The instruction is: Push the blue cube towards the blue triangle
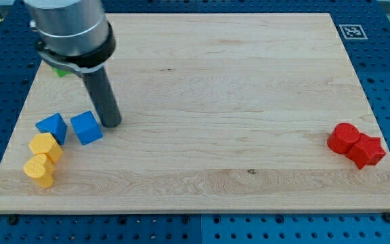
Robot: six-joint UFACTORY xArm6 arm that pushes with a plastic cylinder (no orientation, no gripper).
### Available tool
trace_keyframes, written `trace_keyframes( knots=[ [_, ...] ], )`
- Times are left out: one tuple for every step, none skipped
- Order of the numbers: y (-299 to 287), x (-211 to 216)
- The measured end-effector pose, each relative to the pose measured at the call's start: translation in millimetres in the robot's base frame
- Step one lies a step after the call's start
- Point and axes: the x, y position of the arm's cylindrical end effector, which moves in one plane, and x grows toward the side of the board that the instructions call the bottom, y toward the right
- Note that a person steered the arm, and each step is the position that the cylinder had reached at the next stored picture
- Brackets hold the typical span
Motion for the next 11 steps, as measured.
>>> trace_keyframes(
  knots=[
    [13,21],
    [7,45],
    [-9,47],
    [-21,41],
    [-30,14],
    [-39,-9],
    [-49,-19],
    [-52,-20],
    [-52,-33],
    [-37,-29],
    [-30,0]
  ],
)
